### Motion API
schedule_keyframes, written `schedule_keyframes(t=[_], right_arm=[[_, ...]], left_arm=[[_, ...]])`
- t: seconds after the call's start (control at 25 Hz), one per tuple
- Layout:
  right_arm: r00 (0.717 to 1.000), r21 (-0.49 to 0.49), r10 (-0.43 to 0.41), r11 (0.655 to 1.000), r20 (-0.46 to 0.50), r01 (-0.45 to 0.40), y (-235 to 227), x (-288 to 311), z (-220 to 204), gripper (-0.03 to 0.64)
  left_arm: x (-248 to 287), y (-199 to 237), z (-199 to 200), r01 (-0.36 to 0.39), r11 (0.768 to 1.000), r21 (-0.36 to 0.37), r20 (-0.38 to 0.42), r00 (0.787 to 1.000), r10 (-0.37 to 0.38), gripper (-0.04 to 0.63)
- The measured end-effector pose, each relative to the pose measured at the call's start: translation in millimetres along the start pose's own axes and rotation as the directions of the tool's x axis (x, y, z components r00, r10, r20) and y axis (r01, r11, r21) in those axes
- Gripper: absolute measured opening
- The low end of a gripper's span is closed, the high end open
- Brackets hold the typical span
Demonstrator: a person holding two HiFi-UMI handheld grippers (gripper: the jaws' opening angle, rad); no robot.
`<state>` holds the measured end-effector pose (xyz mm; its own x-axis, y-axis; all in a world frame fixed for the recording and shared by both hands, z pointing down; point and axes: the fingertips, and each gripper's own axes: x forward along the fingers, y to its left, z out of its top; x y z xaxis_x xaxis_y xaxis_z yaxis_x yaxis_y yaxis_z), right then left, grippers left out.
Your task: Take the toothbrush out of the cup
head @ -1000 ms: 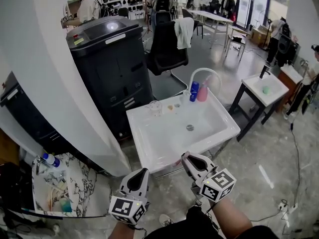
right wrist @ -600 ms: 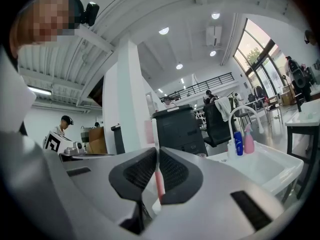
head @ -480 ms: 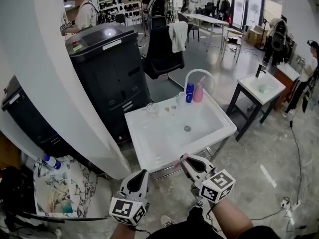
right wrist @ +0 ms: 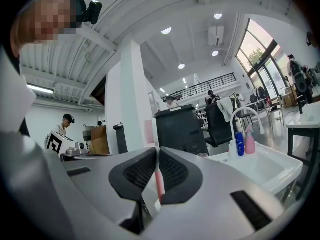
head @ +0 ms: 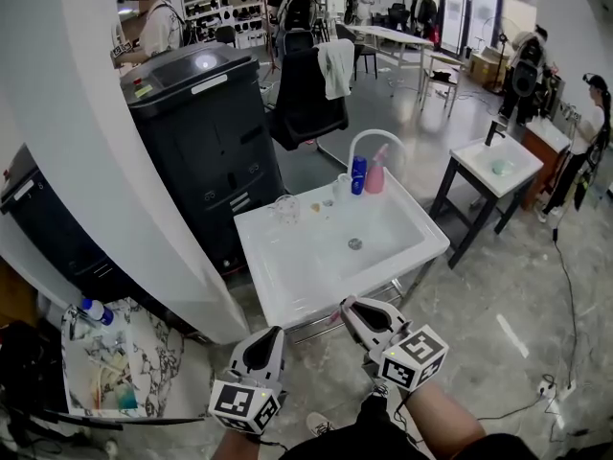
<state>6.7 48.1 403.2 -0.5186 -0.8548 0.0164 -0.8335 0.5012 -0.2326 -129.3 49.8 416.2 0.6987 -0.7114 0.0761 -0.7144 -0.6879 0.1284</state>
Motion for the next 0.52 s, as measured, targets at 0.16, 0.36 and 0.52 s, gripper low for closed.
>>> schedule_keyframes(t=[0.16,0.36,0.52], right_arm=[[1.0,0.007,-0.004,1.0,0.002,0.004,0.7,0.2,-0.7,0.032],[1.0,0.01,-0.004,1.0,0.002,0.004,1.4,1.2,-1.2,0.032],[1.0,0.009,-0.01,1.0,-0.003,0.01,0.8,2.0,-3.1,0.032]], left_arm=[[-0.6,0.3,-0.9,0.002,1.0,-0.001,0.0,1.0,-0.002,0.023],[-0.5,0.7,-1.5,0.006,1.0,0.0,-0.004,1.0,-0.006,0.023],[-0.2,2.9,-2.6,0.006,1.0,0.0,-0.006,1.0,-0.006,0.023]])
